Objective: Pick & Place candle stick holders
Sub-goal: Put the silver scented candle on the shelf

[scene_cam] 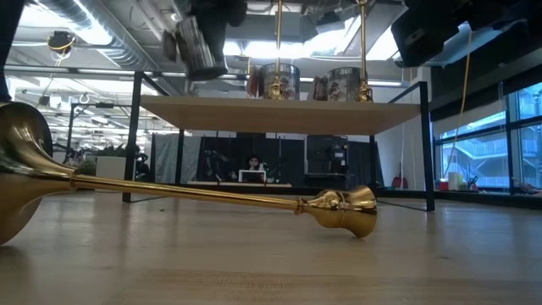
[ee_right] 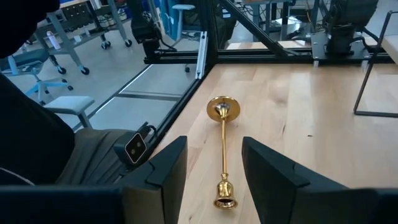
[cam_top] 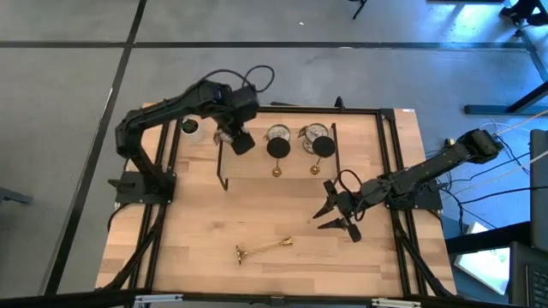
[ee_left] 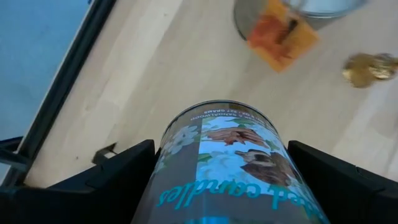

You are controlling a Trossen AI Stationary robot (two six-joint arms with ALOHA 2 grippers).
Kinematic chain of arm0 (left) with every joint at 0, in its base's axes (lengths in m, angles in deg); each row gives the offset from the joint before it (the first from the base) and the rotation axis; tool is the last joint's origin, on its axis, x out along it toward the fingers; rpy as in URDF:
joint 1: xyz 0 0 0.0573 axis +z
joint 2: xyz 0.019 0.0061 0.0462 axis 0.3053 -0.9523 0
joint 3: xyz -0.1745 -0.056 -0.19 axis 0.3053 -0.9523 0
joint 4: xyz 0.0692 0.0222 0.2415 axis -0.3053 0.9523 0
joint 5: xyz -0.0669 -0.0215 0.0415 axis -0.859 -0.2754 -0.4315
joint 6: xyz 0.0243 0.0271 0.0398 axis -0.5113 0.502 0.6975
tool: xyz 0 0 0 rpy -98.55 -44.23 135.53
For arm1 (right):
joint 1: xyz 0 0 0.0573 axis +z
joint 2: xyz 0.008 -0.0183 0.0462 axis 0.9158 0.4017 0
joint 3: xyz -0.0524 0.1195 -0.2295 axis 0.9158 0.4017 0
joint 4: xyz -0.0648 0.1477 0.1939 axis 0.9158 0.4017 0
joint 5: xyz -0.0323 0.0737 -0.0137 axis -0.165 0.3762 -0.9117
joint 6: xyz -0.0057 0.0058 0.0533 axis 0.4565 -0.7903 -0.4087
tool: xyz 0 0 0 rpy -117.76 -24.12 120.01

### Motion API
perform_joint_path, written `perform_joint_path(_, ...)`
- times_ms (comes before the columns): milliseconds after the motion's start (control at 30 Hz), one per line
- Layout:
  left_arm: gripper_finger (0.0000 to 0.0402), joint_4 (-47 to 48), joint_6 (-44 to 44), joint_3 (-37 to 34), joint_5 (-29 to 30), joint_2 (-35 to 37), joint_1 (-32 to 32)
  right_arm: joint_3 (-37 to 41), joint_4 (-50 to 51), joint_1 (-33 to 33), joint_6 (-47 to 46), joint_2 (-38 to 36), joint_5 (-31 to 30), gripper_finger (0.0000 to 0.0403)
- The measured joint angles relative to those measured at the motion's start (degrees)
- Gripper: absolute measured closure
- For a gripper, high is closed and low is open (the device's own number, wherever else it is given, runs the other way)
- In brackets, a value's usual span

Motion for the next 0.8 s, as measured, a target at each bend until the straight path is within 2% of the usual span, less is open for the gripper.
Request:
perform_joint_path(400,0.0057,-0.45,5.16,0.0,-2.28,-8.38,3.27,0.0,0.0,-0.01,0.0,0.0,-0.02,0.0247)
perform_joint_path(800,0.0057,-2.09,6.18,0.0,-3.18,-9.26,3.56,0.0,0.26,-0.01,0.02,0.0,-0.04,0.0247)
